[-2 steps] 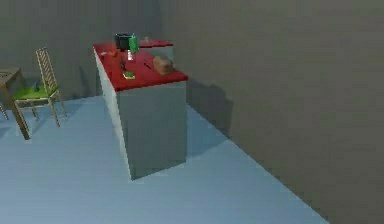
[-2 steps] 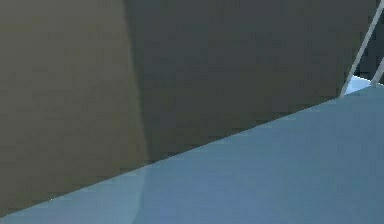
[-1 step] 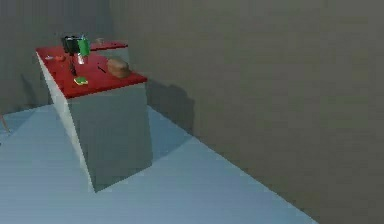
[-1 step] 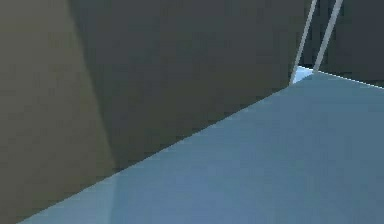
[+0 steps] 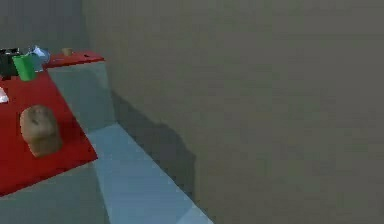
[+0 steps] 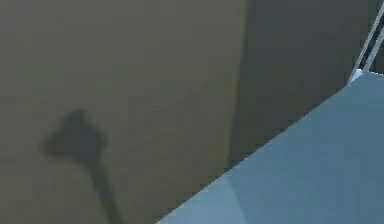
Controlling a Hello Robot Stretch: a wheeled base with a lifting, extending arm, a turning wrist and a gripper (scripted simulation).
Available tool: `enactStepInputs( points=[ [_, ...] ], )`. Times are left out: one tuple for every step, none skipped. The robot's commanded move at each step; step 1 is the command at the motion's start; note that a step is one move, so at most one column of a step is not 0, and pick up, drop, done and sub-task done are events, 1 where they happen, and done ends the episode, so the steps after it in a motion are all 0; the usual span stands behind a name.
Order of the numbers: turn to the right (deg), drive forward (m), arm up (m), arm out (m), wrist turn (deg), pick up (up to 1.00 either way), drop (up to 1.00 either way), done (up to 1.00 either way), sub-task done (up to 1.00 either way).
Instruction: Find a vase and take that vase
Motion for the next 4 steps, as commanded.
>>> enactStepInputs(
  points=[
    [0.0,0.9,0.0,0.0,0.0,0.0,0.0,0.0,0.0],
    [-45.0,0.0,0.0,0.0,0.0,0.0,0.0,0.0,0.0],
    [0.0,1.0,0.0,0.0,0.0,0.0,0.0,0.0,0.0],
    [-12.0,0.0,0.0,0.0,0.0,0.0,0.0,0.0,0.0]
  ],
)
